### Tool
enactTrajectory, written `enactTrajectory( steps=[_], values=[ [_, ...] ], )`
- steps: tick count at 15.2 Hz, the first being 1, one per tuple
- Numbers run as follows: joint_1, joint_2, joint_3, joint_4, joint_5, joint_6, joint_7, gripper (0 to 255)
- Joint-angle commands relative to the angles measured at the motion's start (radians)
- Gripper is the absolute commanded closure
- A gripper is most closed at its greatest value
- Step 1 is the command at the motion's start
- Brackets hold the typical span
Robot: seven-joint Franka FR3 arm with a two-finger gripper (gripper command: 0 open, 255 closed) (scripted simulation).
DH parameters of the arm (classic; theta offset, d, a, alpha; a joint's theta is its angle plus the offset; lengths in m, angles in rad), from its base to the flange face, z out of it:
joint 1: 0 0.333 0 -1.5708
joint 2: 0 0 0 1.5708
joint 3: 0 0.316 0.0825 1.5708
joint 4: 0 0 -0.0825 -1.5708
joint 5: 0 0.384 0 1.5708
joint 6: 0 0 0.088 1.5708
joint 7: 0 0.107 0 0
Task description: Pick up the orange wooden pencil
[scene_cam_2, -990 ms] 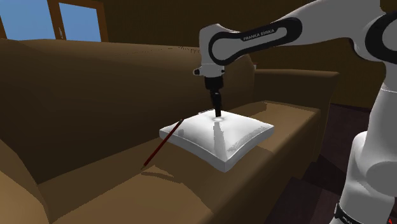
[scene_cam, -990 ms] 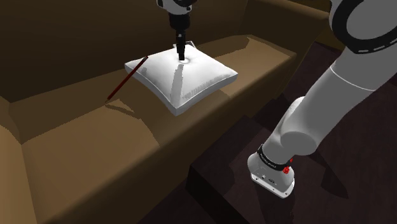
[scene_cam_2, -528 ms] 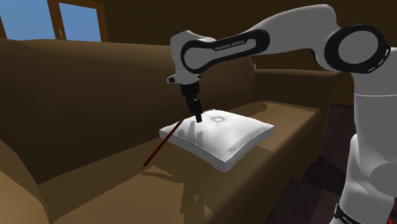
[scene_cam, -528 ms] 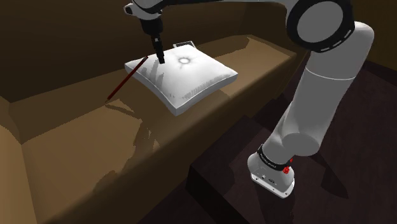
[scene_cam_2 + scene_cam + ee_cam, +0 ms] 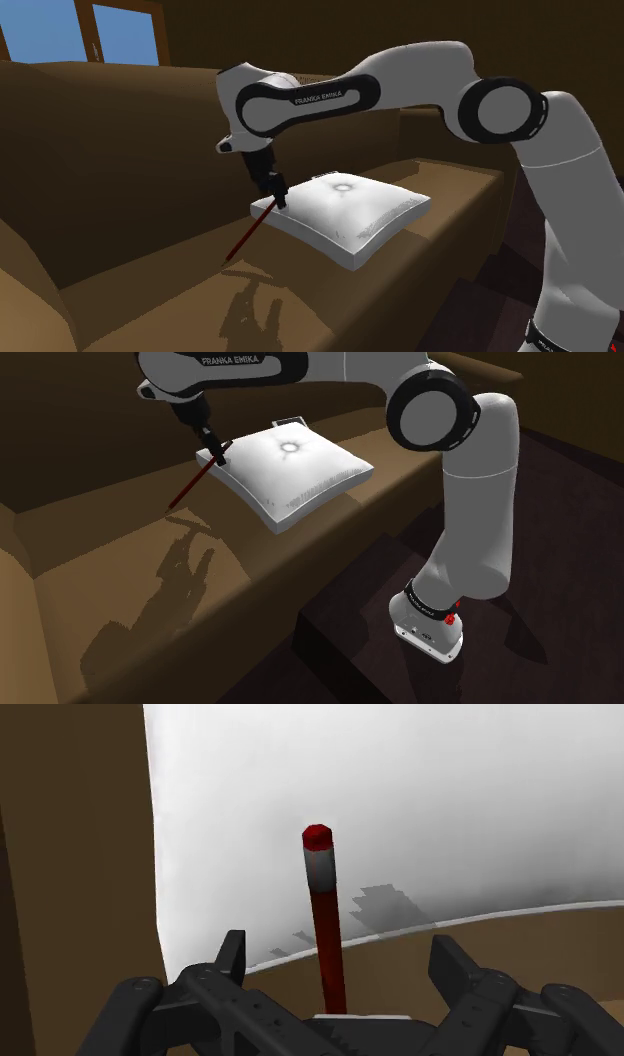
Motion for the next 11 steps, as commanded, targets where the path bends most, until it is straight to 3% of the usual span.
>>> enactTrajectory(
  steps=[1,4,11],
  values=[
    [0.030,0.054,0.013,0.058,-0.027,-0.017,-0.045,0],
    [0.072,0.132,0.023,0.154,-0.057,-0.048,-0.095,0],
    [0.060,0.128,0.024,0.045,-0.059,0.051,-0.068,0]
  ],
)
